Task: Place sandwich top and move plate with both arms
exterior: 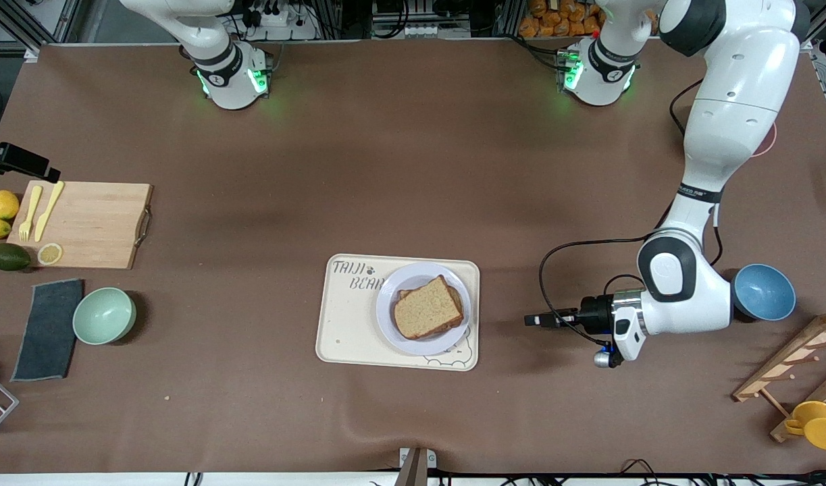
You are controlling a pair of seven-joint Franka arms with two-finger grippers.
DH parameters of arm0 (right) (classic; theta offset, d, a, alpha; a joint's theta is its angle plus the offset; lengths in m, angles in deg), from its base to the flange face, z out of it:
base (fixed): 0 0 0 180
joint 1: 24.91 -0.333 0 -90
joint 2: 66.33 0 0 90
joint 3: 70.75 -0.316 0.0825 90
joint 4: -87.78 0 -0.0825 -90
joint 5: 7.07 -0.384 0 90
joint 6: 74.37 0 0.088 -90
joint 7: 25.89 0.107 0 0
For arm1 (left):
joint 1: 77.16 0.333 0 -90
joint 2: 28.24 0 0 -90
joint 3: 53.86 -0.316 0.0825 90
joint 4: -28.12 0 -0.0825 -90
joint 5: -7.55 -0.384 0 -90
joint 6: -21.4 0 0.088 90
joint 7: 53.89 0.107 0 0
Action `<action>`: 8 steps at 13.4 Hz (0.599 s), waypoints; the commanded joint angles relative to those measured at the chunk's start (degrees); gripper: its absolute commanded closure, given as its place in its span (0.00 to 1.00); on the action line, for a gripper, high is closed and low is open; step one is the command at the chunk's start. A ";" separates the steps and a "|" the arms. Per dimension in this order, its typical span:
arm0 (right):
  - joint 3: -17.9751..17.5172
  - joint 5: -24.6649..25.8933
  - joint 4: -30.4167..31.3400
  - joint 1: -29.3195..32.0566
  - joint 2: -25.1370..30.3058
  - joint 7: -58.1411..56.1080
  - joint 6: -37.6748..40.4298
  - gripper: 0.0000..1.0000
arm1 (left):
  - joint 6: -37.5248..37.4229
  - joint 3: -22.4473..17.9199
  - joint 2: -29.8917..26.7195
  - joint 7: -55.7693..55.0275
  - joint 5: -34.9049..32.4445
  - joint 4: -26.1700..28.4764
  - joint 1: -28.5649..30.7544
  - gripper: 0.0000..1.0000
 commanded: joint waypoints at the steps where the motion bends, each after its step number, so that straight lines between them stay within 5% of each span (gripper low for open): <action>1: -0.63 -0.61 -0.51 0.84 0.02 0.18 0.69 0.00 | -0.63 1.65 -0.51 -7.82 -5.34 -1.70 -0.32 0.90; 5: -0.71 -0.52 -0.51 0.40 -0.07 0.62 0.68 0.00 | -1.06 2.71 -3.32 -13.55 -16.39 -1.88 -1.11 0.91; 8: -0.63 -0.52 -0.51 0.57 -0.07 0.62 0.68 0.00 | -8.16 2.19 -7.53 -16.11 -25.82 -2.58 -1.02 0.91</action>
